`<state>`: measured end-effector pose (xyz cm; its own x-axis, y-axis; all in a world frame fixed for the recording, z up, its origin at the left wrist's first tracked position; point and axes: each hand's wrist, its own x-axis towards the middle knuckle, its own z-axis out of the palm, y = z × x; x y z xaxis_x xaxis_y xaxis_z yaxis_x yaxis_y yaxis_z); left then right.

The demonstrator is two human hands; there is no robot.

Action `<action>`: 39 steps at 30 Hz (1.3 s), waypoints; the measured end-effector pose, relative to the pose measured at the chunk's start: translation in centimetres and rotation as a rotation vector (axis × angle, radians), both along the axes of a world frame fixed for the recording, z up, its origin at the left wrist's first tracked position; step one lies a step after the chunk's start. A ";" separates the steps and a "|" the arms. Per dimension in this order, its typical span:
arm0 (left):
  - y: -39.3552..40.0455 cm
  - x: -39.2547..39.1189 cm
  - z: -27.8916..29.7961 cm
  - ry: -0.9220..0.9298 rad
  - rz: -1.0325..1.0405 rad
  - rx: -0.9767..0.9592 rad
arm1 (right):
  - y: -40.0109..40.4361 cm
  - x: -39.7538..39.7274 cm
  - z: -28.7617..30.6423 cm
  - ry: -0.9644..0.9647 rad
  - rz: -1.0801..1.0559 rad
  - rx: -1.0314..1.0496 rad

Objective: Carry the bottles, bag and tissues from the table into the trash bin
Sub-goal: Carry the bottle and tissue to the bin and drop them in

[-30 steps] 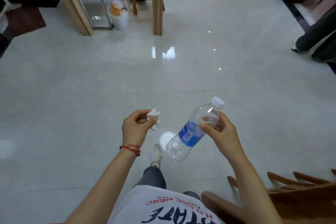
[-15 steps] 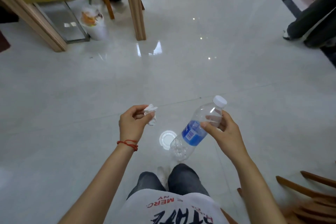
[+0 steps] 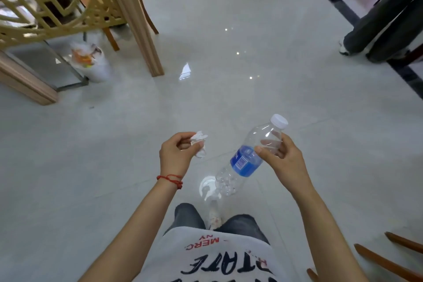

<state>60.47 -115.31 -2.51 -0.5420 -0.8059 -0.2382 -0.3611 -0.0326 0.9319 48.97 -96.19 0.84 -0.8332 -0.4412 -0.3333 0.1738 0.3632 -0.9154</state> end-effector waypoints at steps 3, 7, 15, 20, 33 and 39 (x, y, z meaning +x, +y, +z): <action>-1.2 -3.6 0.0 -0.010 -0.073 0.002 | -0.4 -2.4 0.2 -0.006 -0.079 -0.024; -2.0 -9.2 -0.1 -0.019 -0.226 -0.011 | -0.1 -4.9 0.0 -0.027 -0.227 -0.050; -1.1 -20.9 0.4 -0.033 -0.618 -0.011 | 1.8 -8.1 0.2 -0.023 -0.645 -0.082; 0.6 -26.5 0.8 -0.021 -0.834 -0.020 | 3.2 -8.7 0.1 0.000 -0.867 -0.080; 9.0 -36.1 0.5 0.004 -1.130 0.012 | 9.1 -12.6 -1.1 0.042 -1.130 0.018; 15.3 -42.6 -0.3 -0.003 -1.140 0.023 | 15.6 -19.2 -2.0 0.078 -1.126 0.048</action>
